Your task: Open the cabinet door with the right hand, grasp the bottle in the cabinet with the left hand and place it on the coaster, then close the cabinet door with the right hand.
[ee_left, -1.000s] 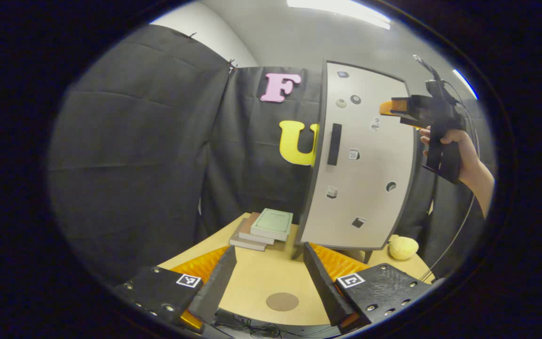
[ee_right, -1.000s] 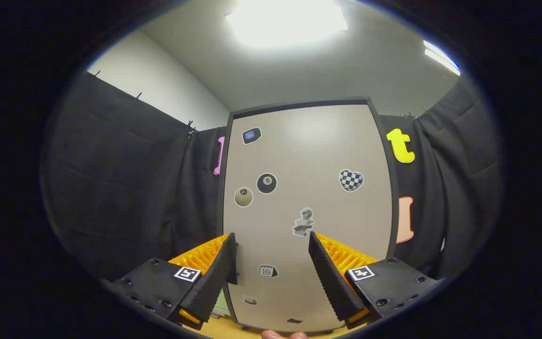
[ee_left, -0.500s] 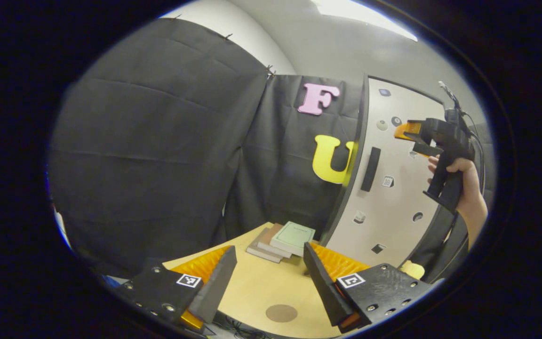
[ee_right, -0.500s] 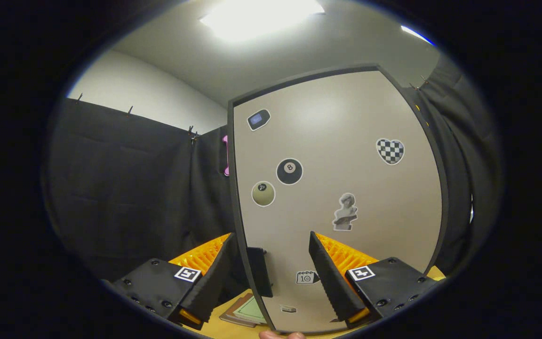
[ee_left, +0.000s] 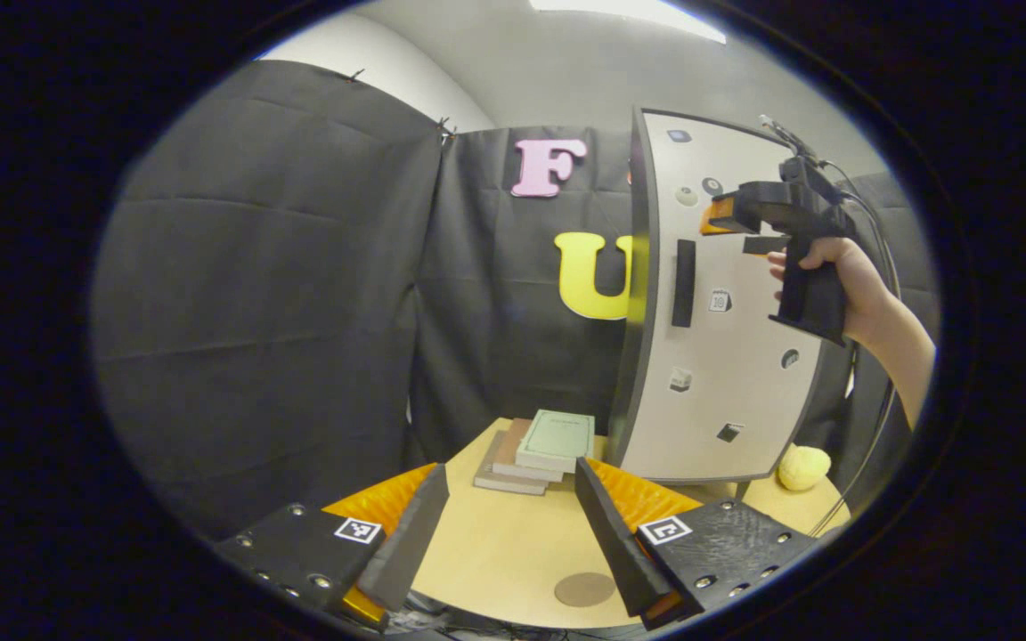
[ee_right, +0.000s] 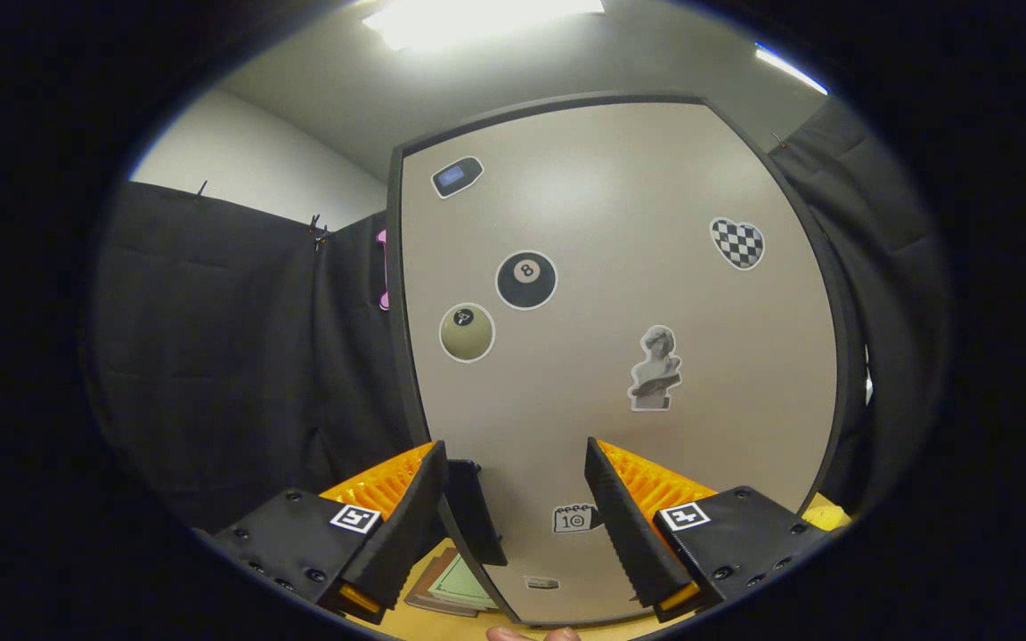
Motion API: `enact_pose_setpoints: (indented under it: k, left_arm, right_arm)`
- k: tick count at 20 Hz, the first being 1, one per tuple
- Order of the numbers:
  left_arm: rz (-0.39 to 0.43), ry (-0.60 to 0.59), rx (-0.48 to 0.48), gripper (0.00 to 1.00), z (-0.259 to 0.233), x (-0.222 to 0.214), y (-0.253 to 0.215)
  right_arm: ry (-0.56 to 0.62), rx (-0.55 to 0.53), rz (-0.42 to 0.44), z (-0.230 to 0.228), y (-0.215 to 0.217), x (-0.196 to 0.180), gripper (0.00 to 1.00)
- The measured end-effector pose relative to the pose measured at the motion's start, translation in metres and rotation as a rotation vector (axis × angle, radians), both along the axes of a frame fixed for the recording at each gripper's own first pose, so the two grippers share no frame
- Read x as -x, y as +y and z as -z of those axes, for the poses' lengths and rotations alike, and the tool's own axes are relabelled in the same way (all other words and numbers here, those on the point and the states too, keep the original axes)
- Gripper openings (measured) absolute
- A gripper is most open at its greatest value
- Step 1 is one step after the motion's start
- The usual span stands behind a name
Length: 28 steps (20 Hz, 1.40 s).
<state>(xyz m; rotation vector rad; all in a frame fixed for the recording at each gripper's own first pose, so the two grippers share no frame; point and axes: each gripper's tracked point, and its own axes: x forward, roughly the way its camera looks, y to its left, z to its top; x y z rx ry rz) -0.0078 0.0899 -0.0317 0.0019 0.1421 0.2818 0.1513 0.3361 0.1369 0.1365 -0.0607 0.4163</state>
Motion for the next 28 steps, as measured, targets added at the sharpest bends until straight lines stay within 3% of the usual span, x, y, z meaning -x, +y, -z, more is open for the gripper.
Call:
enact_pose_setpoints:
  k: [5, 7, 9, 12, 13, 14, 15, 16, 17, 24, 26, 28]
  left_arm:
    - [0.038, 0.015, 0.041, 0.87, 0.023, -0.008, 0.016]
    - [0.029, 0.050, -0.009, 0.91, 0.034, -0.007, 0.031]
    - [0.023, 0.072, -0.038, 0.87, 0.041, -0.005, 0.048]
    - [0.028, 0.078, 0.020, 0.87, 0.046, -0.005, 0.063]
    - [0.026, 0.079, 0.038, 0.87, 0.051, -0.004, 0.069]
    - [0.022, 0.078, 0.049, 0.89, 0.054, -0.003, 0.073]
    - [0.017, 0.077, 0.054, 0.89, 0.056, -0.002, 0.076]
    - [0.012, 0.078, 0.057, 0.89, 0.058, 0.000, 0.080]
    - [0.007, 0.077, 0.061, 0.89, 0.061, 0.002, 0.083]
    - [0.008, 0.084, 0.103, 0.87, 0.070, 0.009, 0.088]
    - [0.013, 0.091, 0.100, 0.87, 0.072, 0.006, 0.087]
    - [0.019, 0.091, 0.108, 0.89, 0.071, 0.003, 0.086]
  right_arm:
    - [0.042, 0.076, 0.019, 0.019, 0.025, -0.009, 0.98]
    - [0.071, 0.101, 0.017, 0.030, 0.036, -0.013, 0.98]
    - [0.105, 0.109, 0.025, 0.040, 0.043, -0.017, 0.98]
    - [0.172, 0.103, 0.040, 0.053, 0.050, -0.022, 0.96]
    - [0.188, 0.098, 0.047, 0.056, 0.053, -0.023, 0.84]
    - [0.196, 0.094, 0.048, 0.056, 0.055, -0.023, 0.86]
    - [0.209, 0.090, 0.040, 0.058, 0.059, -0.024, 0.72]
    - [0.219, 0.097, 0.050, 0.058, 0.059, -0.024, 0.69]
    - [0.212, 0.112, 0.072, 0.058, 0.056, -0.026, 0.46]
    - [0.184, 0.177, 0.087, 0.060, 0.052, -0.023, 0.32]
    - [0.178, 0.182, 0.067, 0.059, 0.051, -0.019, 0.33]
    - [0.169, 0.180, 0.046, 0.061, 0.051, -0.021, 0.23]
